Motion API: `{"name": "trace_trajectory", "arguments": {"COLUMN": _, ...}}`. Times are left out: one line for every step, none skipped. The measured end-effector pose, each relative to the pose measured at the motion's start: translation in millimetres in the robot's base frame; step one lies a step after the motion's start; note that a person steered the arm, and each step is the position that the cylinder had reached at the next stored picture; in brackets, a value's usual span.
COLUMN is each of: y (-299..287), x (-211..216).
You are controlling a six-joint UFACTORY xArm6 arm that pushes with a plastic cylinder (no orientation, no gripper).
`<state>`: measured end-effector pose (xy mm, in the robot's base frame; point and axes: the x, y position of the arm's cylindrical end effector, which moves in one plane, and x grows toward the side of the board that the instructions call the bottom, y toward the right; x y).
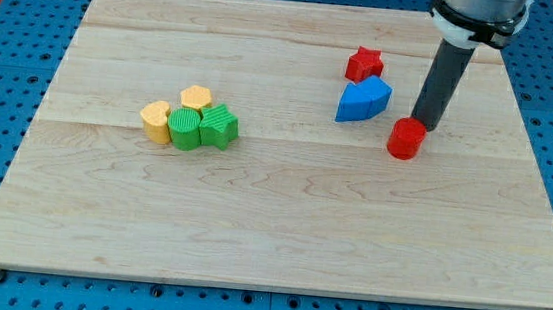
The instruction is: Move red circle to the bottom right
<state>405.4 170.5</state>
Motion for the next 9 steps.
{"name": "trace_trajectory", "arguments": {"y": 5.4, "x": -12.0}}
{"name": "trace_trajectory", "arguments": {"y": 11.3, "x": -21.9}}
{"name": "trace_trajectory", "arguments": {"y": 12.8, "x": -24.4}}
{"name": "trace_trajectory", "arguments": {"y": 19.3, "x": -32.2}}
{"name": "trace_trajectory", "arguments": {"y": 19.3, "x": -39.9}}
{"name": "trace_trajectory", "arguments": {"y": 11.2, "x": -53.7}}
{"name": "trace_trajectory", "arguments": {"y": -14.6, "x": -65.9}}
{"name": "trace_trajectory", "arguments": {"y": -37.0, "x": -53.6}}
{"name": "trace_trajectory", "arguments": {"y": -74.4, "x": -49.7}}
